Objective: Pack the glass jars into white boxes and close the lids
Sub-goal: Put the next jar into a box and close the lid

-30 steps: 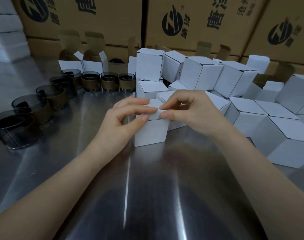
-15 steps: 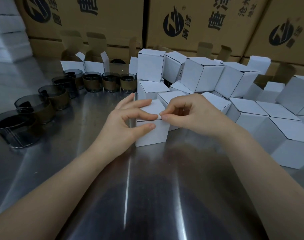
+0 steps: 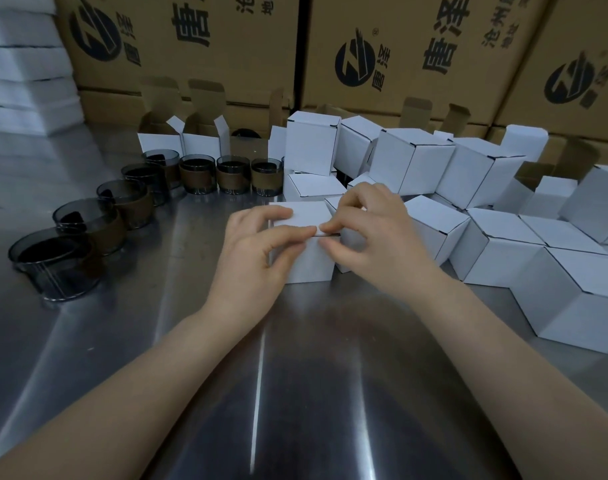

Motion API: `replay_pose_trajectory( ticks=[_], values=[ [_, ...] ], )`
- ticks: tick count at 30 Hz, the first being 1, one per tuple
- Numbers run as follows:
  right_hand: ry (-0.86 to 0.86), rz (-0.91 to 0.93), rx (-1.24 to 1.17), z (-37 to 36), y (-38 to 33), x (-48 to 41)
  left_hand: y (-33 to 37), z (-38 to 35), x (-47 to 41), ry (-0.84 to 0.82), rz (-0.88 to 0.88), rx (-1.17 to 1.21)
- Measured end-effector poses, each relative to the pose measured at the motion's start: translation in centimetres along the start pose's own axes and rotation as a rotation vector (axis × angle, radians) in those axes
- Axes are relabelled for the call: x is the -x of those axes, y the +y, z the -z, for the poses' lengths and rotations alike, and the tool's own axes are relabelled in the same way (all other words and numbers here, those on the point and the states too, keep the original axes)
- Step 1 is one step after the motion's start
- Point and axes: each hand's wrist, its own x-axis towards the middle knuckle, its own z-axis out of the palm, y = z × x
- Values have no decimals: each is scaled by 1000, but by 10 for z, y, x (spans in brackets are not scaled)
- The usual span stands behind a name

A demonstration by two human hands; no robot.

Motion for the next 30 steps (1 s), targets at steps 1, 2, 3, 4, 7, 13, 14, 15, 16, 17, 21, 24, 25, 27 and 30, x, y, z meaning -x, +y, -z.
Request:
replay_pose_trajectory(
  ticks=[1, 2, 3, 4, 7, 13, 14, 15, 16, 17, 21, 24, 25, 27, 30],
  values=[
    [5, 10, 23, -3, 0, 0, -1, 0, 0, -7, -8, -17],
    [-3, 9, 27, -6, 0, 0, -3, 0, -1, -20, -17, -37],
    [-19, -3, 17, -9, 0, 0, -4, 0, -1, -40, -20, -55],
    [-35, -22, 0, -11, 0, 0, -5, -1, -2, -66, -17, -69],
    [-43, -60, -24, -17, 0, -1, -6, 0, -3, -137, 17, -75],
    [-46, -11, 71, -19, -2, -5, -5, 4, -11, -208, 64, -90],
    [-52, -7, 87, -19, -2, -5, -5, 7, -15, -190, 75, -81],
    [-59, -3, 103, -18, -2, -6, -7, 11, -21, -160, 83, -69],
    [-63, -2, 116, -18, -2, -8, -8, 16, -27, -137, 87, -59],
    [-66, -2, 124, -18, -2, -10, -10, 22, -35, -136, 89, -58],
    [-47, 18, 130, -19, -5, -20, -29, 32, -73, -217, 159, 3],
    [-13, 42, 123, -23, -5, -25, -51, 35, -108, -180, 255, 82],
    [1, 52, 124, -24, -5, -25, -60, 34, -120, -146, 273, 45],
    [31, 69, 114, -26, -3, -24, -82, 31, -142, -107, 294, -110],
    [62, 83, 122, -29, -1, -23, -116, 23, -172, -174, 344, -299]
  ],
)
